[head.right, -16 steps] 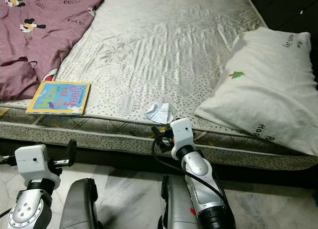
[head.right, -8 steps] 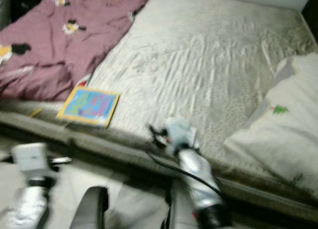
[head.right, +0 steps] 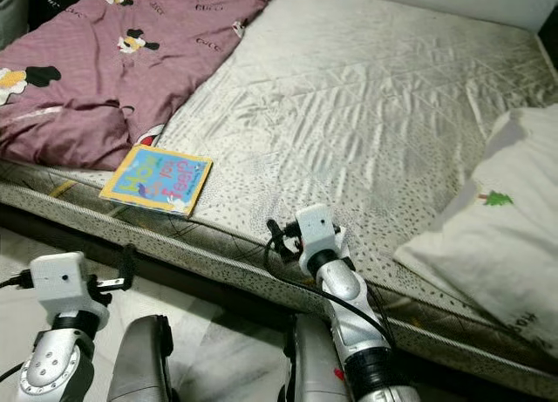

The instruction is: Clean up the room

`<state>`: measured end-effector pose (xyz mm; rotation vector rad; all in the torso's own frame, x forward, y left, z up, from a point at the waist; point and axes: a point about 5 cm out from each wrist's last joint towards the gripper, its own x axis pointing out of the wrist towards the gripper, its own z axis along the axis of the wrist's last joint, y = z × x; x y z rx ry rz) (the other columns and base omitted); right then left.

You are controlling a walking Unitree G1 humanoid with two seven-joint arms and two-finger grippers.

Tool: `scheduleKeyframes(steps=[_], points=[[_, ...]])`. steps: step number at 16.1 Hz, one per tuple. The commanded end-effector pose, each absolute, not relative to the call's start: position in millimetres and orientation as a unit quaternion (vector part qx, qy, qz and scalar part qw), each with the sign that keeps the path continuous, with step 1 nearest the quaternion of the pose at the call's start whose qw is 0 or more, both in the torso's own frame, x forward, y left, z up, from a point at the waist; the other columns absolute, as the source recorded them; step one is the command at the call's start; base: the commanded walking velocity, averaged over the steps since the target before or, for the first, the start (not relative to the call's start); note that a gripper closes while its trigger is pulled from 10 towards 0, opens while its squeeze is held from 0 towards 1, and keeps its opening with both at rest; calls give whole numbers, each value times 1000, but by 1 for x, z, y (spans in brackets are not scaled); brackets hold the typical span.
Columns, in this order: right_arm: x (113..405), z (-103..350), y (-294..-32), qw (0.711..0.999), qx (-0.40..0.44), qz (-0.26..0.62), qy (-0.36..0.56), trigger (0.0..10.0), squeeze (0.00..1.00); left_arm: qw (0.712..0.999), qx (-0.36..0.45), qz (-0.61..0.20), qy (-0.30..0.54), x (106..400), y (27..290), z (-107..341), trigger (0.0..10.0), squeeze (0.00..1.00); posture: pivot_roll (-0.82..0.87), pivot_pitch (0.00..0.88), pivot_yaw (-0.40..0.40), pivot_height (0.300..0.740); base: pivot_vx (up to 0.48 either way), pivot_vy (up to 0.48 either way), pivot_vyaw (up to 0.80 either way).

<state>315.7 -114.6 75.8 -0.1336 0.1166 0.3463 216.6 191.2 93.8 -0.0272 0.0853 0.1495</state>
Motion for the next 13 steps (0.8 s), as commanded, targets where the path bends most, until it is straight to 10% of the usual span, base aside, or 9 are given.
scheduleKeyframes(steps=[1, 13], points=[[320, 77, -116, 982, -72, 163, 56, 10000, 0, 995, -12, 76, 56, 214, 191, 90, 10000, 0, 111, 128, -64, 546, 0, 0, 0], [352, 70, -146, 987, -80, 13, 139, 10000, 0, 995, -8, 70, 72, 201, 191, 93, 10000, 0, 164, 159, -59, 546, 0, 0, 0]])
